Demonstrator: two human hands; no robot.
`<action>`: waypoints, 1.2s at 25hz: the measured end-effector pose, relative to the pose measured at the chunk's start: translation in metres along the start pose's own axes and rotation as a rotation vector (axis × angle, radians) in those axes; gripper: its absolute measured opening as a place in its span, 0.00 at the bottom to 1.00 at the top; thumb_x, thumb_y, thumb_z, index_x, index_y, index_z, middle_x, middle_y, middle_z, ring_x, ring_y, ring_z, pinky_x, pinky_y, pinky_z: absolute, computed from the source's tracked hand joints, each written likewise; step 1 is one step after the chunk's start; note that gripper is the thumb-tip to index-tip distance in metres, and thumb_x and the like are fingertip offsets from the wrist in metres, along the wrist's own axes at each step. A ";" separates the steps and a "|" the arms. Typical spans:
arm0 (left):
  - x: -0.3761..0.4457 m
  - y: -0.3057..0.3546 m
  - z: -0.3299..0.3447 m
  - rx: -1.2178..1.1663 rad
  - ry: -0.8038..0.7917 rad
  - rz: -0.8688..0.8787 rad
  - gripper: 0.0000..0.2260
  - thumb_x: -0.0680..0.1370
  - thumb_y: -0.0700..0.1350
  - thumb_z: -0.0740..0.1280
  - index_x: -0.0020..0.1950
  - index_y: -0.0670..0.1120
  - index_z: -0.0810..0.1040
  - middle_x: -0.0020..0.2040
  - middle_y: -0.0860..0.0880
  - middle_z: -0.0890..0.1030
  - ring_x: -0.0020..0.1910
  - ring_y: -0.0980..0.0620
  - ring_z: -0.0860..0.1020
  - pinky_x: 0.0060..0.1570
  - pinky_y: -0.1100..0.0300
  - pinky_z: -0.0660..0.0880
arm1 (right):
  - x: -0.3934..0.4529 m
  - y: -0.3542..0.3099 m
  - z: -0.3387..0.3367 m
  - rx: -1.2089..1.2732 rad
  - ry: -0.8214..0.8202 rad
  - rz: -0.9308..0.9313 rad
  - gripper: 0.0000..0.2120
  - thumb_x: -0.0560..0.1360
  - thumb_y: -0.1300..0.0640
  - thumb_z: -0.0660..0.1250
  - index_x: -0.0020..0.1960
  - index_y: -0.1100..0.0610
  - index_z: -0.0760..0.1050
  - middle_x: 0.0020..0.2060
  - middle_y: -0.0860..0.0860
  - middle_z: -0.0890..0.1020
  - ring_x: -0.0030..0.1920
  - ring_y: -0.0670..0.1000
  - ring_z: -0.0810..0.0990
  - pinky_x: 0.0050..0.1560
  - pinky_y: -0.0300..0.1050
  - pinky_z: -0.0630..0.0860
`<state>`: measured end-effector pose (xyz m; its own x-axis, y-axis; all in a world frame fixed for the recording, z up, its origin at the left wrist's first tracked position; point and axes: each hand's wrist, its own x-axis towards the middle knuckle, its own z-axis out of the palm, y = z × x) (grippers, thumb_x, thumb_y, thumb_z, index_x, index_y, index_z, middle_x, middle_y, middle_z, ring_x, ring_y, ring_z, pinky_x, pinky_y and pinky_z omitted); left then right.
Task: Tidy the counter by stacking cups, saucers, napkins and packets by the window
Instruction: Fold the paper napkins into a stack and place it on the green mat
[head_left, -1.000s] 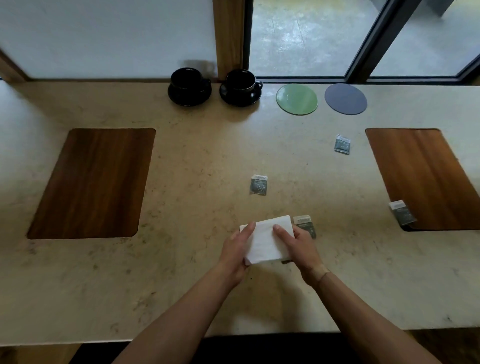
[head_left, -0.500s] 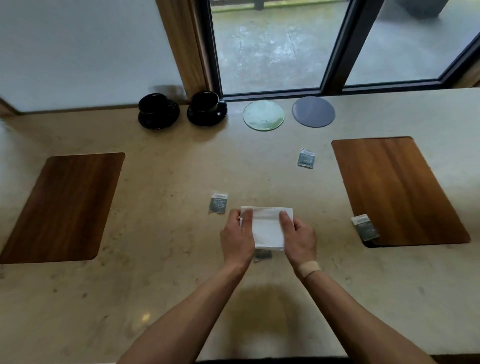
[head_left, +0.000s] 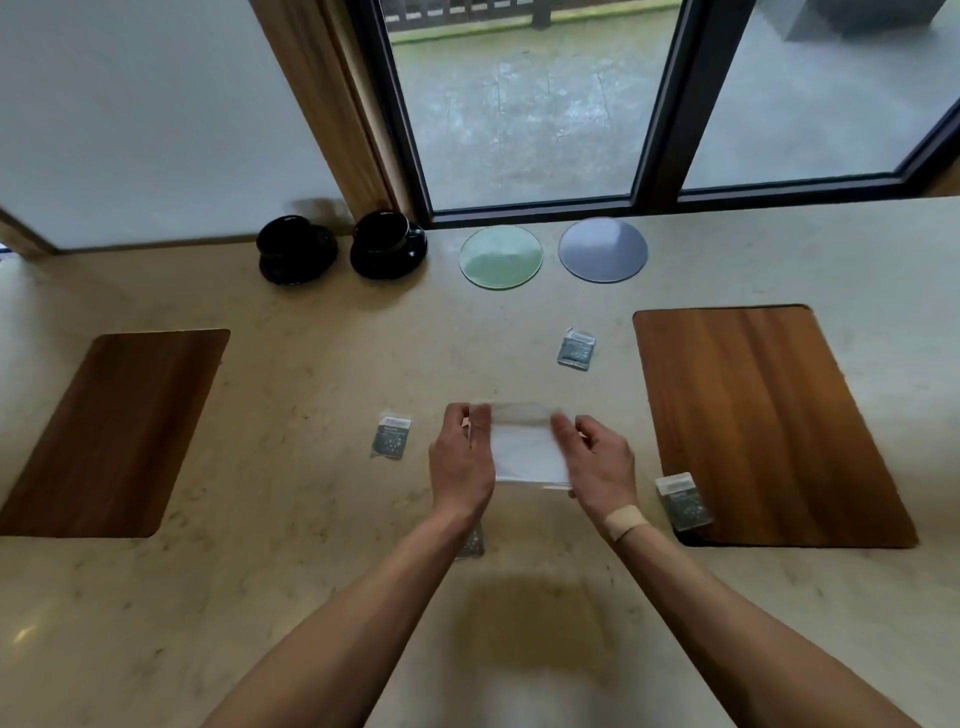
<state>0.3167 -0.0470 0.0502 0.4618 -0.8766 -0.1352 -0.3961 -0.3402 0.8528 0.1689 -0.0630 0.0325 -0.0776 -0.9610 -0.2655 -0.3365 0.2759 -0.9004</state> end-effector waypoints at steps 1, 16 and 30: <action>0.006 0.004 0.001 -0.016 -0.011 -0.014 0.13 0.81 0.58 0.57 0.50 0.50 0.73 0.41 0.52 0.79 0.39 0.51 0.79 0.36 0.53 0.75 | 0.007 -0.004 -0.003 -0.011 -0.012 -0.003 0.21 0.76 0.38 0.63 0.36 0.55 0.74 0.30 0.51 0.77 0.33 0.53 0.77 0.33 0.57 0.78; 0.163 0.015 0.012 -0.280 -0.223 -0.164 0.05 0.78 0.41 0.65 0.45 0.43 0.79 0.35 0.48 0.77 0.28 0.53 0.70 0.26 0.61 0.66 | 0.159 -0.054 0.022 -0.085 0.075 -0.007 0.14 0.77 0.45 0.65 0.38 0.52 0.78 0.29 0.48 0.78 0.29 0.52 0.76 0.34 0.54 0.78; 0.347 0.003 0.078 -0.110 -0.137 -0.126 0.07 0.77 0.48 0.66 0.48 0.47 0.81 0.43 0.51 0.82 0.43 0.52 0.77 0.45 0.58 0.73 | 0.325 -0.059 0.061 -0.238 0.009 -0.037 0.06 0.78 0.51 0.66 0.52 0.51 0.78 0.33 0.48 0.82 0.31 0.49 0.82 0.38 0.42 0.76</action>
<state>0.4137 -0.3784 -0.0338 0.3875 -0.8700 -0.3049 -0.2497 -0.4174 0.8737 0.2205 -0.3903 -0.0218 -0.0691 -0.9707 -0.2299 -0.5507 0.2293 -0.8026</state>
